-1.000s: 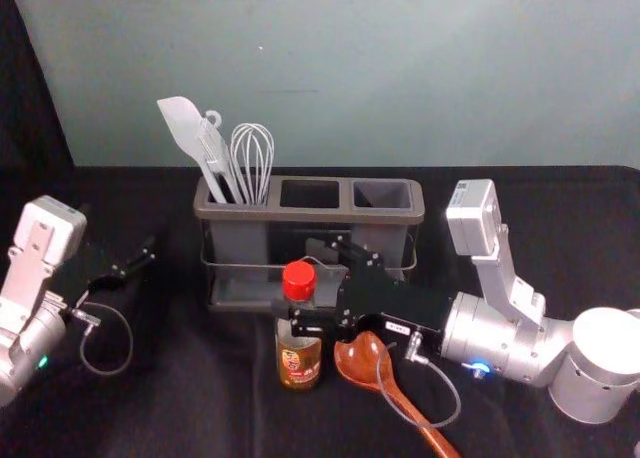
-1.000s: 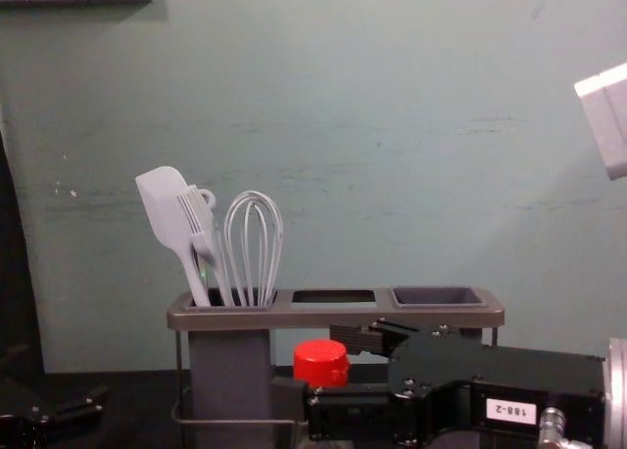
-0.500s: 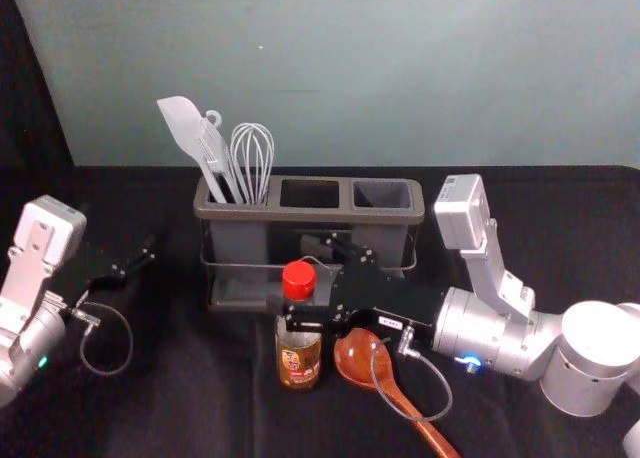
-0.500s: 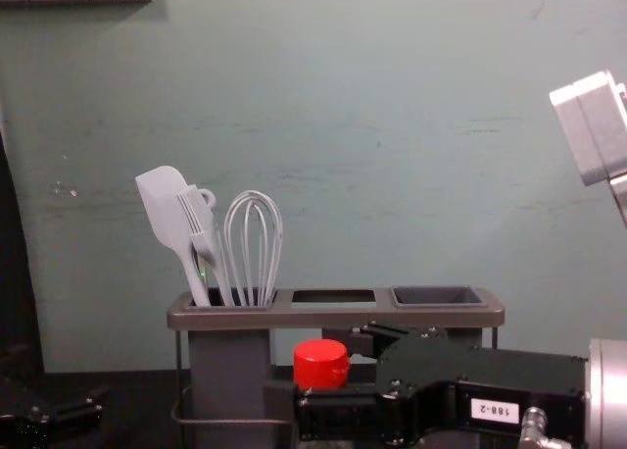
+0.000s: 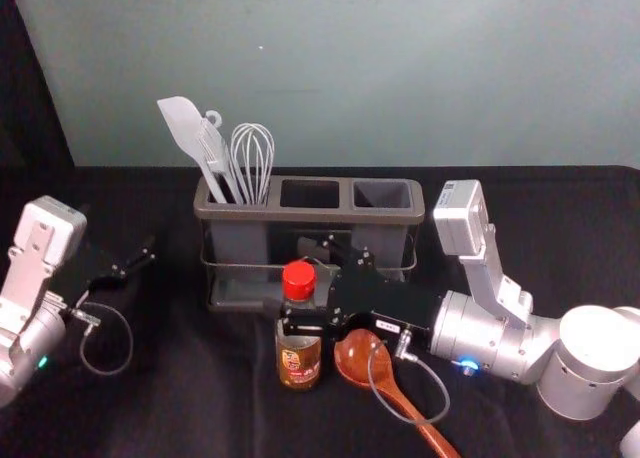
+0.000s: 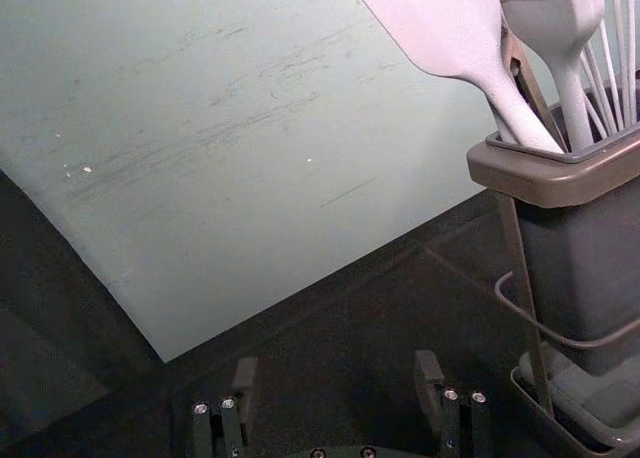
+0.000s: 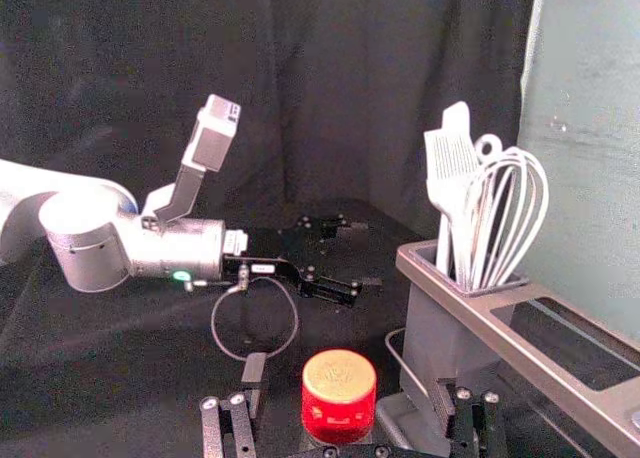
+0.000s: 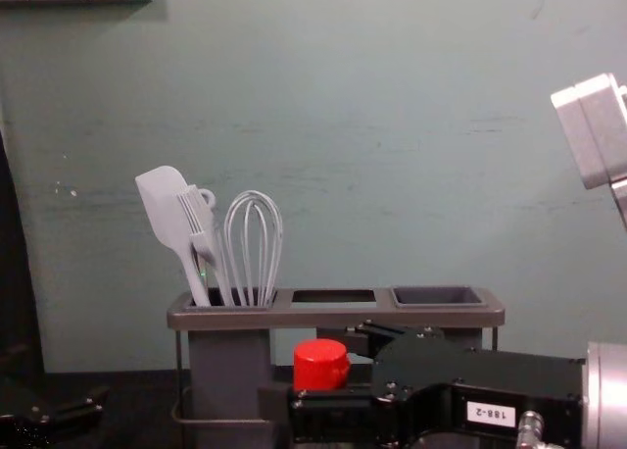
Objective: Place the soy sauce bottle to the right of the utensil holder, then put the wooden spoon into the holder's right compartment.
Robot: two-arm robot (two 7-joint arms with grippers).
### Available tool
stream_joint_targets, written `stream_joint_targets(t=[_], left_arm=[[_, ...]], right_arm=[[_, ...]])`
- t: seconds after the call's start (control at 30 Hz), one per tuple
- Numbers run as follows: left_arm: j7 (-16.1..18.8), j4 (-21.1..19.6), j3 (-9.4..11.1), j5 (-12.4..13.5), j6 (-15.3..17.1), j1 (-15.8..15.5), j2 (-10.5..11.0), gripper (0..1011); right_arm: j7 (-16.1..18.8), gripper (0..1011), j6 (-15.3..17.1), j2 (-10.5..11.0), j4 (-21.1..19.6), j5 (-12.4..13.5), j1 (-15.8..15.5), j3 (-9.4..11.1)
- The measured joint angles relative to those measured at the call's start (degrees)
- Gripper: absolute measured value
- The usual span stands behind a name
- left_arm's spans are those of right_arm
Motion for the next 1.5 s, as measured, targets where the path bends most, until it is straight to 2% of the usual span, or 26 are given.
stream_joint_targets(t=[0.57,0.8,1.03,1.07,1.13,1.17,1.3,1.5], left_arm=[[0.0,0.0,0.0,0.0,0.0,0.0,0.0,1011],[0.0,0.0,0.0,0.0,0.0,0.0,0.0,1011],[0.0,0.0,0.0,0.0,0.0,0.0,0.0,1012],[0.0,0.0,0.0,0.0,0.0,0.0,0.0,1011],[0.0,0.0,0.0,0.0,0.0,0.0,0.0,1011],[0.0,0.0,0.0,0.0,0.0,0.0,0.0,1012],[0.0,0.0,0.0,0.0,0.0,0.0,0.0,1011],[0.0,0.0,0.0,0.0,0.0,0.0,0.0,1012]], right_arm=[[0.1,998,-0.3,-0.2,-0.3,-0.2,-0.1,0.0],[0.1,852,-0.3,-0.1,-0.3,-0.1,-0.1,0.0],[0.1,653,-0.3,-0.1,-0.3,-0.1,-0.1,0.0],[0.1,585,-0.3,-0.1,-0.3,-0.1,-0.1,0.0],[0.1,544,-0.3,-0.1,-0.3,-0.1,-0.1,0.0],[0.1,484,-0.3,-0.1,-0.3,-0.1,-0.1,0.0],[0.1,384,-0.3,-0.1,-0.3,-0.1,-0.1,0.0],[0.1,382,-0.3,-0.1,-0.3,-0.1,-0.1,0.0]])
